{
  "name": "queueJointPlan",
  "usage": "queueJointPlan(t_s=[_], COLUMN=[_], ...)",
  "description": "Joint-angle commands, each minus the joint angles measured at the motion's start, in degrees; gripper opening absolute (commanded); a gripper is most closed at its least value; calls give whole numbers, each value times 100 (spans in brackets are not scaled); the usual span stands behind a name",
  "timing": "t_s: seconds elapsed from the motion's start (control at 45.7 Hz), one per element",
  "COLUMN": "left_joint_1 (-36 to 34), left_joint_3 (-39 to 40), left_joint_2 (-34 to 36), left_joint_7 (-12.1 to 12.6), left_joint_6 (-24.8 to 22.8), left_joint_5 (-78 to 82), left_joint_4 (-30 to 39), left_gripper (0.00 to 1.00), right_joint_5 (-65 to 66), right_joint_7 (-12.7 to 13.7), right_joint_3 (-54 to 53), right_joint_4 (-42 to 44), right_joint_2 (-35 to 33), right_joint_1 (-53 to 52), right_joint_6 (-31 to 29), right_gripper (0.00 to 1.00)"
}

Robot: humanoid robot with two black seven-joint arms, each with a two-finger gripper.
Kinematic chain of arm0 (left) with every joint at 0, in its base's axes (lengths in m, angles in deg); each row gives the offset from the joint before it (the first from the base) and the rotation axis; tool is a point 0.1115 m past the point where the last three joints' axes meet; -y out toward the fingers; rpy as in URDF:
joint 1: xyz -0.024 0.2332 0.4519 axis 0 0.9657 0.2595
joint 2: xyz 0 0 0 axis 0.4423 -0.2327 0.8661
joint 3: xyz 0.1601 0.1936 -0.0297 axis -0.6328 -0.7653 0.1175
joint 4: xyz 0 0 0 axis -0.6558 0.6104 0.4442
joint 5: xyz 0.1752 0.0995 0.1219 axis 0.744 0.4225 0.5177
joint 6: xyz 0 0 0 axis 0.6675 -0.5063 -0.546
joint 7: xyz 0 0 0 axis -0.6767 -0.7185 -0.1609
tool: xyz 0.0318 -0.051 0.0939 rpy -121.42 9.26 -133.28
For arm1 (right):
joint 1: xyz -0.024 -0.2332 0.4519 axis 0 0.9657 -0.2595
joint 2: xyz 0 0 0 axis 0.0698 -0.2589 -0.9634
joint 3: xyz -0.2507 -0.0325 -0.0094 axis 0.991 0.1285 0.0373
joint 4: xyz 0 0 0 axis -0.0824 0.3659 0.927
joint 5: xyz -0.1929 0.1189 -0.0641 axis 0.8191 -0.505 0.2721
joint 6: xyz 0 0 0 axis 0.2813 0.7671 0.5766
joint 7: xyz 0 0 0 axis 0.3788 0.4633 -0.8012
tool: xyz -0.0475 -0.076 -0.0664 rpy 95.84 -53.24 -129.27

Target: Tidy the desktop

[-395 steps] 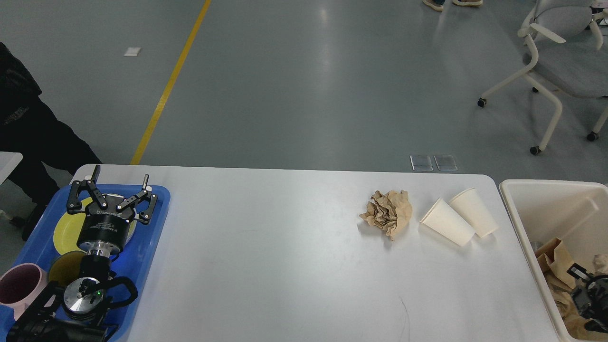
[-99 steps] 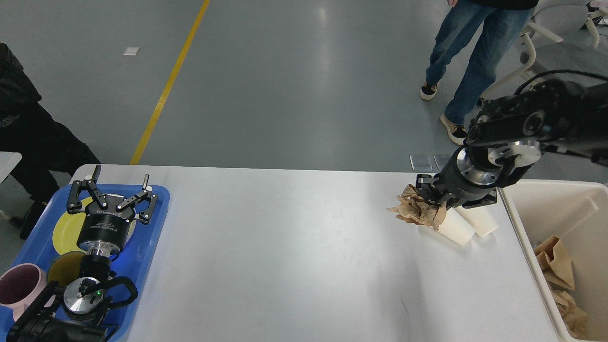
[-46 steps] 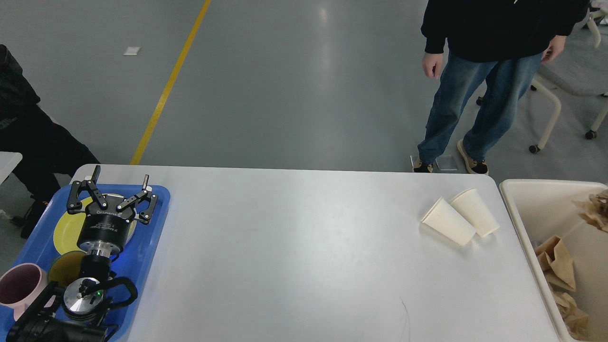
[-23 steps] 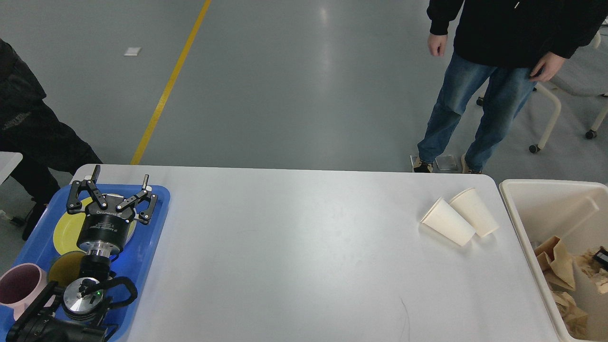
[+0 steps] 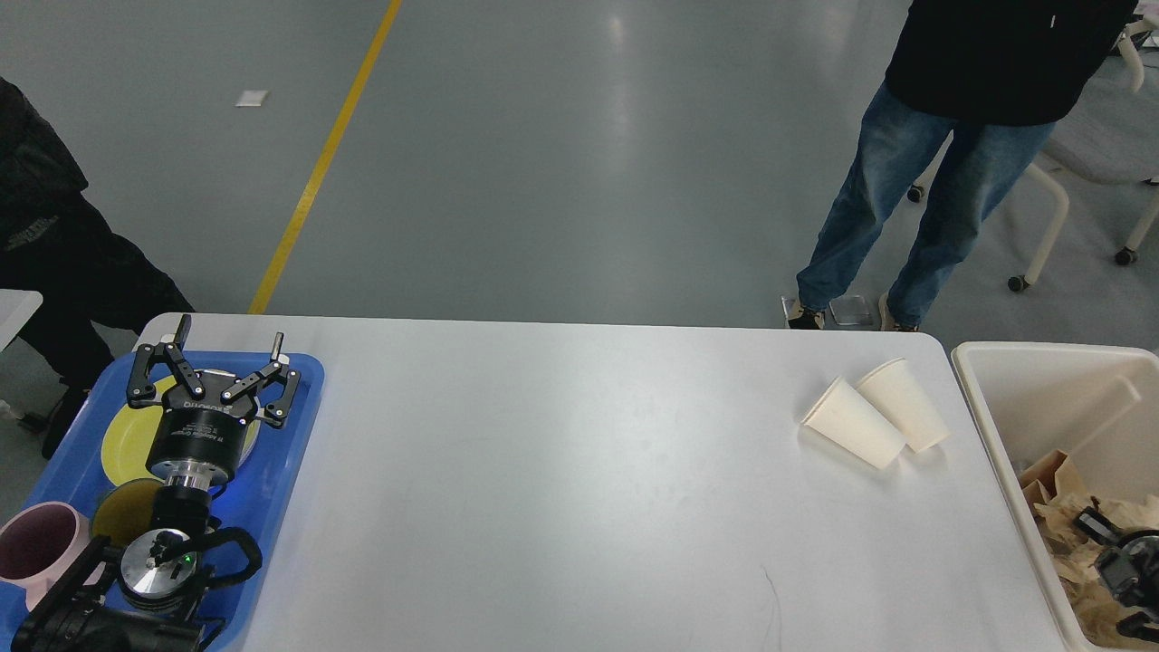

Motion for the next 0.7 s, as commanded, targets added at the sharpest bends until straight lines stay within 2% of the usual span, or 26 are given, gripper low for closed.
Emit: queueJointPlan(t_s=[0.0,0.022,0.044,0.109,0.394,0.503,0.678], left_joint_1=[0,0,0,0,0,0,0], left_joint_3=[0,0,0,0,0,0,0], left_joint_2=[2,-7,2,2,2,2,-7], left_joint_7=[1,1,1,1,1,1,1], left_joint_6=[3,3,-5,-5,3,3,3], left_joint_5=[0,0,0,0,0,0,0], left_joint_4=[0,0,0,0,0,0,0], left_gripper=[96,96,96,96,96,96,96], right_joint_5=[3,3,3,3,3,82,345], right_joint_7=[-13,-13,-21,-21,-13,22,268], right_joint_3=[0,0,0,0,17,35,184], right_joint_4=[-1,-9,-36,-53,-167,-571,-1353], right_joint_2=[2,2,2,2,-95,-279,-824], right_joint_1=[11,38,47,82,-15,-427,-1516], right_joint_6=[563,722,810,978,908,400,-980], right_gripper=[89,97,100,100,100,100,100])
